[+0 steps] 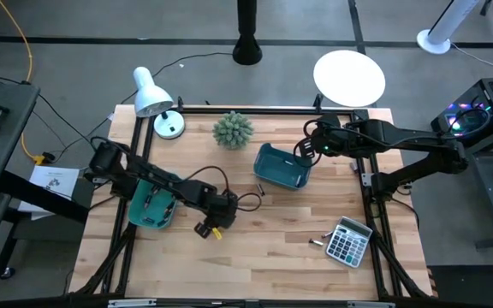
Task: Sort batteries
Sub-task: Put the silver battery into the blue bin
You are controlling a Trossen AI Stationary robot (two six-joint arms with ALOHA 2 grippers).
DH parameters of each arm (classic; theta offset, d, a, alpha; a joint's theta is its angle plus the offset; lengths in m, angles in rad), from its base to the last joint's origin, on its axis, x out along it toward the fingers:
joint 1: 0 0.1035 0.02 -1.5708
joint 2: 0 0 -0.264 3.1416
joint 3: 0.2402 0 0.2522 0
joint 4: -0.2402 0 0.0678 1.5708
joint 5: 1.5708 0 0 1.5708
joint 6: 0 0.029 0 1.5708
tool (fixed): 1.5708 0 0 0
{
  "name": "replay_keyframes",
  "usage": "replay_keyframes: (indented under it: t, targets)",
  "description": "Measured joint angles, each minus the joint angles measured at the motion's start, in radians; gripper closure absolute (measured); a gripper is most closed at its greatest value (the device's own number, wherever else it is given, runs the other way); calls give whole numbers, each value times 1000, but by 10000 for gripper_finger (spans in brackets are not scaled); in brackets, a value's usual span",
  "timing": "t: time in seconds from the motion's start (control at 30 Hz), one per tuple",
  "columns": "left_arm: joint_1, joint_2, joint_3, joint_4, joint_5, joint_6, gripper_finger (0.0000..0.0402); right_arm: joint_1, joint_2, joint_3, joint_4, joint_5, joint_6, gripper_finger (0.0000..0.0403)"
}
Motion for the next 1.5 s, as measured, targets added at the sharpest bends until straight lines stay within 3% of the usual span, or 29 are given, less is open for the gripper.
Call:
replay_keyframes:
  t: [0.07, 0.17, 0.2, 0.33, 0.5, 0.6, 0.8, 0.93, 1.07, 1.23, 1.5]
  targets:
    - [9, 7, 10, -1, 7, -23, 273, 0, 0, 0, -1, -12, 0, 403]
    - [45, 8, 39, 33, 8, -72, 369, 0, 0, 0, -3, -22, 0, 403]
    - [63, 9, 45, 75, -13, -85, 380, 0, 0, 0, -4, -23, 0, 403]
    - [130, -11, 84, 277, -141, -129, 374, 0, 0, 0, -3, -23, 0, 403]
    - [235, -11, 165, 509, -157, -197, 386, 0, 0, 0, 0, -28, 4, 403]
    - [297, 5, 204, 552, -168, -257, 368, 0, 0, 0, 1, -31, 5, 403]
    - [352, 27, 258, 457, -122, -308, 278, 0, 0, 0, -2, -36, 25, 403]
    - [349, -34, 312, 323, -117, -347, 231, -5, 0, 0, -4, -91, 23, 403]
    - [349, -151, 322, 155, -105, -371, 211, -4, 22, 0, 84, -205, -61, 403]
    - [360, -359, 214, 104, -129, -414, 210, 50, 109, 0, 141, -347, -137, 390]
    - [372, -688, -48, 132, -292, -575, 211, 345, 271, -1, -126, -613, -128, 297]
